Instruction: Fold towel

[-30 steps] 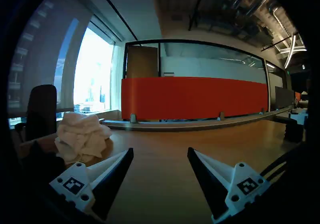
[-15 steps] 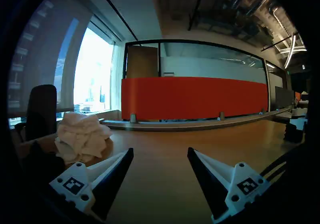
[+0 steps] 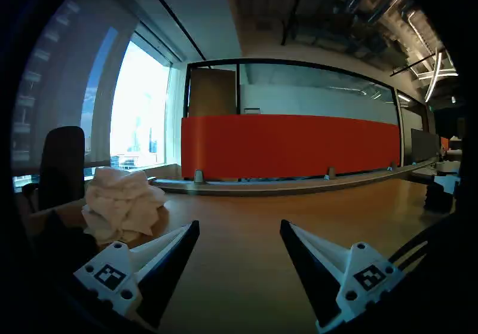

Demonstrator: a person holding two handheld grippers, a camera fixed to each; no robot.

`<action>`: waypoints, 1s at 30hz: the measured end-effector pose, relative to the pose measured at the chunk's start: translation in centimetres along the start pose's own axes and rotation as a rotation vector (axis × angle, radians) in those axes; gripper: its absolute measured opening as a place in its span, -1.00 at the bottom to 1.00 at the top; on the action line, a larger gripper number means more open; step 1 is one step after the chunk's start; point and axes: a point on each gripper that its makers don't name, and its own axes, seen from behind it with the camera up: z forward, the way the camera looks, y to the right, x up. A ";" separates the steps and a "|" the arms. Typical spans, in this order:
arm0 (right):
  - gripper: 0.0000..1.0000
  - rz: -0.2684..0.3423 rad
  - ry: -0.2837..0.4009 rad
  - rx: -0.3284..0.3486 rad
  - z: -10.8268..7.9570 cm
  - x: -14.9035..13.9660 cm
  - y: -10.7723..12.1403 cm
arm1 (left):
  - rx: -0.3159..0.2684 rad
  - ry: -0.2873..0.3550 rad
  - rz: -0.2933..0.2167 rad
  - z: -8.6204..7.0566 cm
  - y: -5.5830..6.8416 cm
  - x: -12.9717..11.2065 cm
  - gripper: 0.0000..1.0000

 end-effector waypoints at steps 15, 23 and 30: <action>0.98 0.001 0.000 0.016 -0.3 0.1 -0.4 | 0.000 0.000 0.000 0.0 0.0 0.1 1.00; 0.99 0.002 0.000 0.015 -0.3 0.0 -0.3 | 0.000 0.000 0.000 0.0 0.0 0.1 1.00; 0.99 0.002 0.000 0.015 -0.3 0.1 -0.3 | 0.000 0.000 0.000 0.0 -0.1 0.1 1.00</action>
